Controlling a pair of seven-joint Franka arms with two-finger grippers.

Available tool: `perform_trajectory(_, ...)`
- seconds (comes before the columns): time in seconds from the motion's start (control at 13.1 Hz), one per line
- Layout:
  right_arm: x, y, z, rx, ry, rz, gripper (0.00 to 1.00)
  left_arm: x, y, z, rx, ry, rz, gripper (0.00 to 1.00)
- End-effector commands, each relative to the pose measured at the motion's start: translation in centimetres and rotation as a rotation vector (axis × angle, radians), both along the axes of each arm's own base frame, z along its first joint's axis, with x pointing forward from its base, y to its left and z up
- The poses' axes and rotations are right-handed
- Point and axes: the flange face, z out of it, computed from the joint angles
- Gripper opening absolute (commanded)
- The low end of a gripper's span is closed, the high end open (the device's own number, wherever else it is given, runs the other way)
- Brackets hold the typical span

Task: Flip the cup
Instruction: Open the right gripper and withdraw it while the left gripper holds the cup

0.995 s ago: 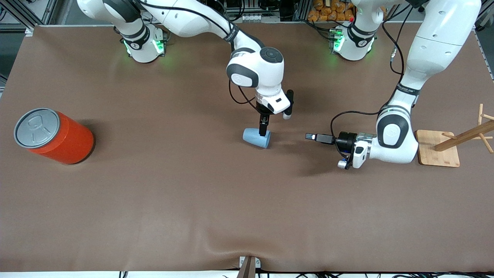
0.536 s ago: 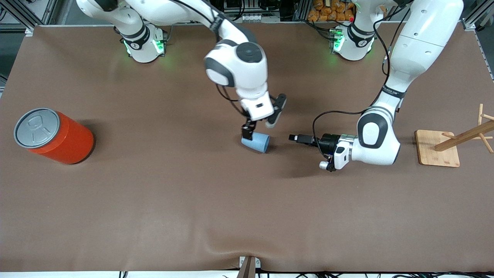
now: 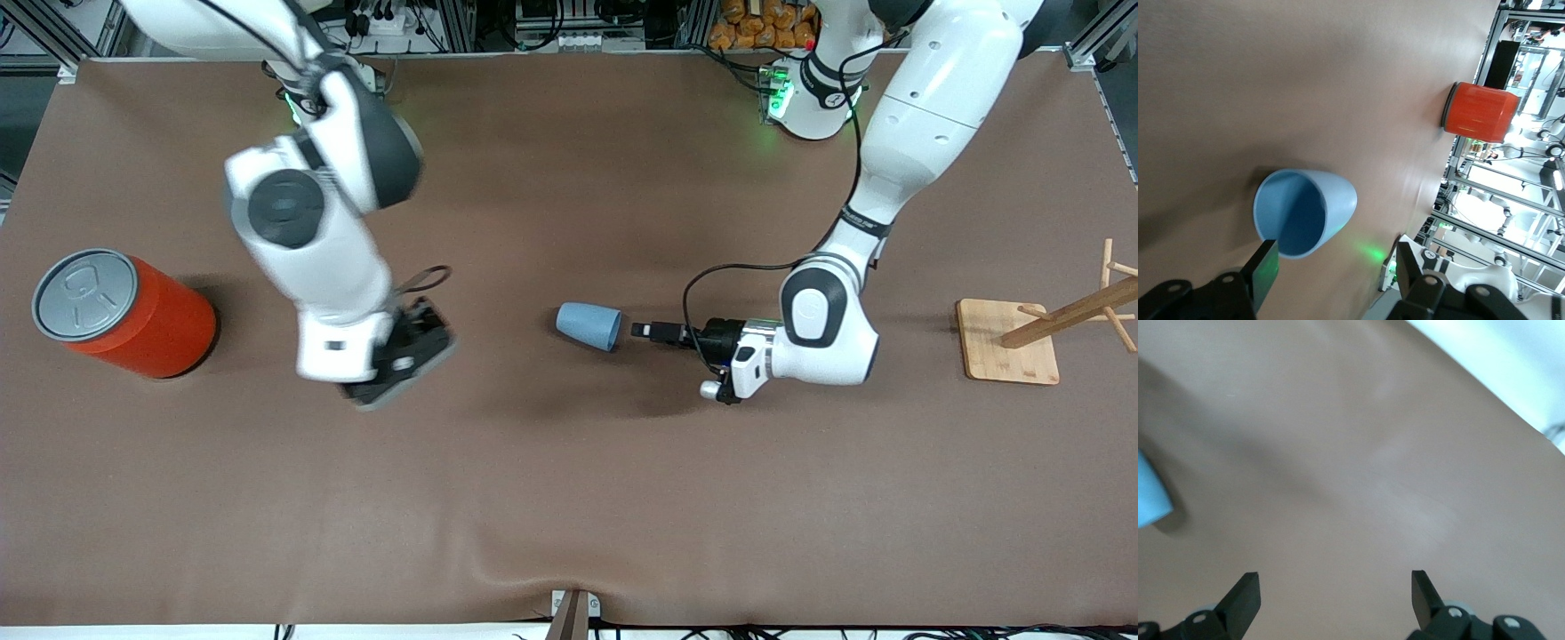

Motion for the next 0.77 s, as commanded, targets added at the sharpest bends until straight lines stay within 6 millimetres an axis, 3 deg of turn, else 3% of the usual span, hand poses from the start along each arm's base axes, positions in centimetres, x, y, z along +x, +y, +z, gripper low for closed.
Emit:
perform_trajectory(0.0, 0.3, -6.0, 5.0, 0.036, -0.031, -0.093, 1.0, -0.3, -1.2, -1.2, 0.0, -0.003, 0.005, 0.75)
perform_trajectory(0.08, -0.1, -8.4, 7.4, 0.045, -0.046, -0.136, 1.0, -0.7, -1.5, -1.8, 0.003, 0.005, 0.001, 0.75)
perform_trajectory(0.15, -0.6, -10.9, 8.4, 0.054, -0.007, -0.184, 1.0, -0.8, -1.5, -2.2, 0.012, 0.005, 0.005, 0.74)
perform_trajectory(0.31, -1.4, -13.5, 9.8, 0.069, 0.026, -0.3, 1.0, -1.5, -2.8, -2.5, 0.019, 0.004, -0.006, 0.71)
perform_trajectory(0.46, -2.5, -16.8, 12.7, 0.095, 0.007, -0.511, 1.0, -1.9, -3.7, -3.0, 0.016, 0.012, 0.003, 0.68)
perform_trajectory(0.54, -3.7, -18.1, 13.1, 0.09, 0.068, -0.577, 1.0, -2.2, -4.4, -3.1, 0.014, 0.015, 0.01, 0.67)
perform_trajectory(0.69, -5.2, -22.0, 13.5, 0.073, 0.1, -0.728, 1.0, -3.0, -5.5, -3.3, 0.012, 0.021, 0.003, 0.53)
